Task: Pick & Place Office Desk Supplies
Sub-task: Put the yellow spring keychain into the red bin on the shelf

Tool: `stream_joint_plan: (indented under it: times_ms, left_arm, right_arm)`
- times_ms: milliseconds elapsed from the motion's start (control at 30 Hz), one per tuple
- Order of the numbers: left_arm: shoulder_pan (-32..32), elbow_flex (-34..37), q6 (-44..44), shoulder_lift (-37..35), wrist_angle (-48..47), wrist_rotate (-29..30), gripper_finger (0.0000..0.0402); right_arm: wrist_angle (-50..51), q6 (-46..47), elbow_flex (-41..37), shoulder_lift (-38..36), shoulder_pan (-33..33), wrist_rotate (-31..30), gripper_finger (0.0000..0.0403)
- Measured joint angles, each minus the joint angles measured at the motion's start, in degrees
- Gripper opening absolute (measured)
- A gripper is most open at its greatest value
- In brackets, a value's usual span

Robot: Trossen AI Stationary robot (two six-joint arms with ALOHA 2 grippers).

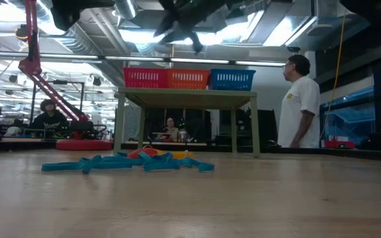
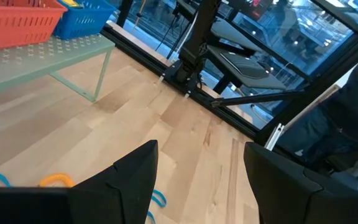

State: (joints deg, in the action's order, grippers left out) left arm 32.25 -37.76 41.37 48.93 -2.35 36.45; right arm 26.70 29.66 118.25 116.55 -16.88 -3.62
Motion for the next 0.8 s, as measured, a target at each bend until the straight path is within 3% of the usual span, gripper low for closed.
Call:
stream_joint_plan:
  times_ms: [167,400,600,800]
  left_arm:
    - [0.00,0.00,-0.23,0.00,-0.06,-0.86,0.0235]
    - [1.13,0.00,-1.48,0.00,-0.46,-2.57,0.0235]
    - [3.90,0.00,-2.79,-0.01,-0.46,-2.88,0.0235]
    - [6.87,0.00,-3.03,-0.02,-0.94,-3.19,0.0235]
  right_arm:
    - [11.52,-2.56,5.63,-0.07,2.24,-1.73,0.0125]
    - [30.41,0.09,6.79,0.00,13.27,-6.47,0.0143]
    - [31.29,12.10,-2.85,0.09,21.44,-7.92,0.0144]
    - [22.88,18.56,-14.71,0.07,25.24,-7.38,0.0143]
